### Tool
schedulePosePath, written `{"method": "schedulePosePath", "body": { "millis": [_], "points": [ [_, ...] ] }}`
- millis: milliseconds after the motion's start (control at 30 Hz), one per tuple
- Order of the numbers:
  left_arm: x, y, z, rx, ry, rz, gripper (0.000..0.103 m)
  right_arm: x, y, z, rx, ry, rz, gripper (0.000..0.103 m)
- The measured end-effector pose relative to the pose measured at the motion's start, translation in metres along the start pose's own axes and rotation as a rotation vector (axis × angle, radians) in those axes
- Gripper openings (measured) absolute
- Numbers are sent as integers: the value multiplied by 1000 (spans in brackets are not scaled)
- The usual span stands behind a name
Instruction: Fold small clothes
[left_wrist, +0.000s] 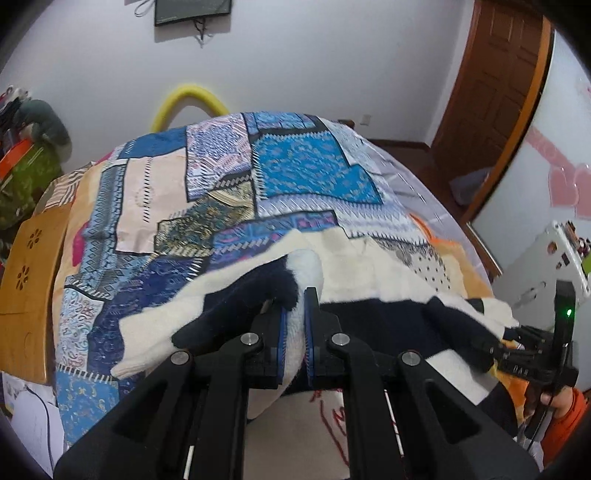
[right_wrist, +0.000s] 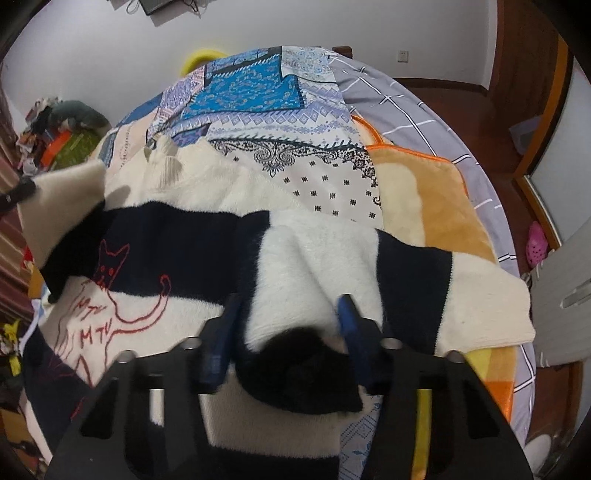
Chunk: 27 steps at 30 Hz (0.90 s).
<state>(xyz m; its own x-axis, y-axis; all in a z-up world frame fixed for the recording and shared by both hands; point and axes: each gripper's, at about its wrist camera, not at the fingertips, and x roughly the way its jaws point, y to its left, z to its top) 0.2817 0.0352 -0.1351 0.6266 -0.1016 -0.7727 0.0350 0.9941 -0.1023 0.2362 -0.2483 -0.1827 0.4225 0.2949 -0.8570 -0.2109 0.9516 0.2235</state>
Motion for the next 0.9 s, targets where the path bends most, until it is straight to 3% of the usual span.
{"method": "schedulePosePath", "body": {
  "millis": [133, 200, 400, 600, 900],
  "points": [
    [8, -8, -5, 4, 34, -18, 8, -11, -2, 3, -17, -46, -30, 16],
    [9, -11, -8, 10, 48, -24, 8, -19, -6, 5, -21, -75, -46, 14],
    [6, -19, -14, 37, 60, -21, 8, -49, -37, 12, 24, -141, -121, 13],
    [-5, -16, -17, 36, 52, -15, 8, -55, -79, 8, 115, -110, -203, 14],
    [-39, -4, -18, 45, -15, 38, 28, -69, -94, -14, 138, -69, -264, 23]
  ]
}}
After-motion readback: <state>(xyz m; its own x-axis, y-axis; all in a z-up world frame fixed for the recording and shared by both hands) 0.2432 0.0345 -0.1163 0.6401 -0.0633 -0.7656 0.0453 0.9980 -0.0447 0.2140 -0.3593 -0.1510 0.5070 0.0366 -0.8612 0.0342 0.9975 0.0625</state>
